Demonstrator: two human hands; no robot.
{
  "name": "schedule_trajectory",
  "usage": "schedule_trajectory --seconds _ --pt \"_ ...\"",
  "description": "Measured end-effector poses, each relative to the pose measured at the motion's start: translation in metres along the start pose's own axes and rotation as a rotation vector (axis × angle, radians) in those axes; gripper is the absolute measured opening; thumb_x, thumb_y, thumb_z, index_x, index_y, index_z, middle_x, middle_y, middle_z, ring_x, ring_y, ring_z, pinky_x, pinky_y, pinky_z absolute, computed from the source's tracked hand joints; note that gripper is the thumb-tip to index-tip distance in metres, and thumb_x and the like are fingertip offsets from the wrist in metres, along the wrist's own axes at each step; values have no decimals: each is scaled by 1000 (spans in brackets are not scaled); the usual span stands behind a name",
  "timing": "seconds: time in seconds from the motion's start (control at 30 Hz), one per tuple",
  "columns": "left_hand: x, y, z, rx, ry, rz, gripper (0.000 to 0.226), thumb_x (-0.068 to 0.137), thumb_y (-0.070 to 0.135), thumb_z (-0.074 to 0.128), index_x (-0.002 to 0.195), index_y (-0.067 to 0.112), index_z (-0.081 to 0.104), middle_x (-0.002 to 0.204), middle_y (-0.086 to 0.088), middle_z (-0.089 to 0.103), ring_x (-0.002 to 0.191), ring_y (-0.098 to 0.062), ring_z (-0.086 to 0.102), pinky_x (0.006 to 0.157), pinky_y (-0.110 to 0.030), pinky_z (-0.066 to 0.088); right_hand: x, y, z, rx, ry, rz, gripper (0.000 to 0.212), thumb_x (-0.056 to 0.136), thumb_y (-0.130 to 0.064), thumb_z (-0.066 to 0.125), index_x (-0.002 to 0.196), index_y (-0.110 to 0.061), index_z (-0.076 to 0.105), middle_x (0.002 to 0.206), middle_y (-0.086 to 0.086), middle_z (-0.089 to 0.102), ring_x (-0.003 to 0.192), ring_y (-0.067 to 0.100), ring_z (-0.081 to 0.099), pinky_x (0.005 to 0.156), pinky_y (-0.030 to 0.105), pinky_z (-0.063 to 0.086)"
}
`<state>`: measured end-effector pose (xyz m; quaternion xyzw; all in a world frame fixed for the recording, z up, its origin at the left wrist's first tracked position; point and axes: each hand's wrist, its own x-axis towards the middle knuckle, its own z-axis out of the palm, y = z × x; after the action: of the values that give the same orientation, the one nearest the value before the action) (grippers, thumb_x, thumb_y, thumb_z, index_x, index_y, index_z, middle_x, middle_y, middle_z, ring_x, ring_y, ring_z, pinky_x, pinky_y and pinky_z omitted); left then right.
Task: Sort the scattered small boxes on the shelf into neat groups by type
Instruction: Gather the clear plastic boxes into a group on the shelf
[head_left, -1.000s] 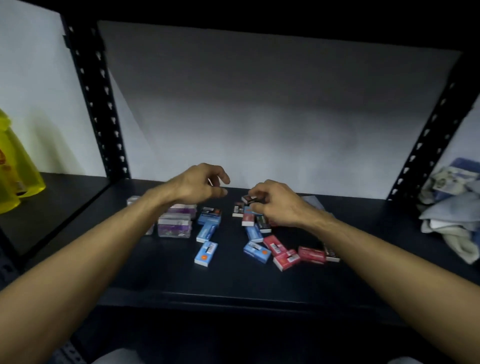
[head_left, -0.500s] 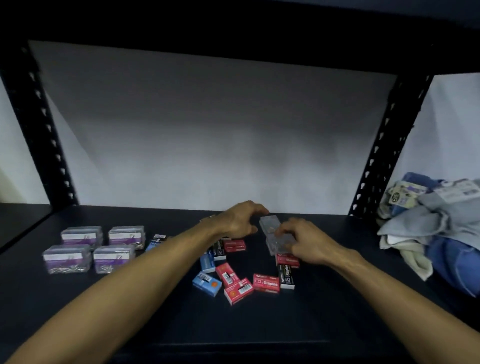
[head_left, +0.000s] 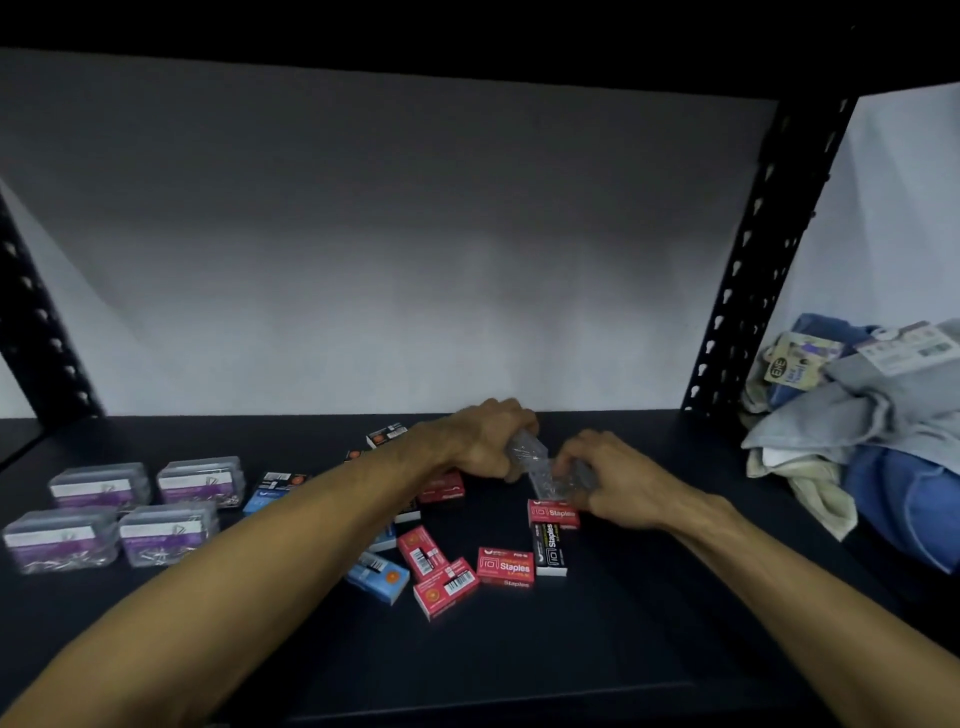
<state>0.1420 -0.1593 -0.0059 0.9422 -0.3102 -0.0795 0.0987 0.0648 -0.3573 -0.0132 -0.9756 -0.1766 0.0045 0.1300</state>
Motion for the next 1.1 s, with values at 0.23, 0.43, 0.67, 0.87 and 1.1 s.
schedule_trajectory --seconds 0.23,0.43,0.67,0.87,1.1 --pt "-11 -15 -3 -141 -22 -34 40 86 47 68 117 24 57 112 2 51 100 -15 52 81 -32 46 2 15 -3 101 -48 47 31 82 -38 73 109 -36 58 105 -10 49 93 6 52 81 28 48" --pt "-19 -22 -6 -412 3 -129 48 99 51 44 90 13 72 87 0 66 82 -13 60 76 -29 45 3 20 -7 292 21 139 18 98 -37 53 107 -30 67 104 -10 66 96 10 62 85 30 50" --pt "-13 -26 -1 -450 135 -101 37 105 37 39 84 18 62 89 -5 65 81 -17 60 77 -37 51 6 22 -3 379 172 255 32 105 -32 39 92 -19 66 84 -3 69 75 13 64 67 31 51" --pt "-11 -20 0 -408 121 -117 46 98 53 46 122 17 60 112 -3 64 100 -18 61 82 -32 50 4 18 -1 430 196 270 37 98 -50 49 117 -21 62 105 -5 67 80 6 61 68 25 48" --pt "-6 -21 3 -372 48 -122 46 86 26 74 127 16 57 120 -4 61 103 -20 59 81 -29 49 8 16 -4 267 105 277 50 82 -25 77 126 -24 56 113 -3 62 96 13 61 84 32 53"
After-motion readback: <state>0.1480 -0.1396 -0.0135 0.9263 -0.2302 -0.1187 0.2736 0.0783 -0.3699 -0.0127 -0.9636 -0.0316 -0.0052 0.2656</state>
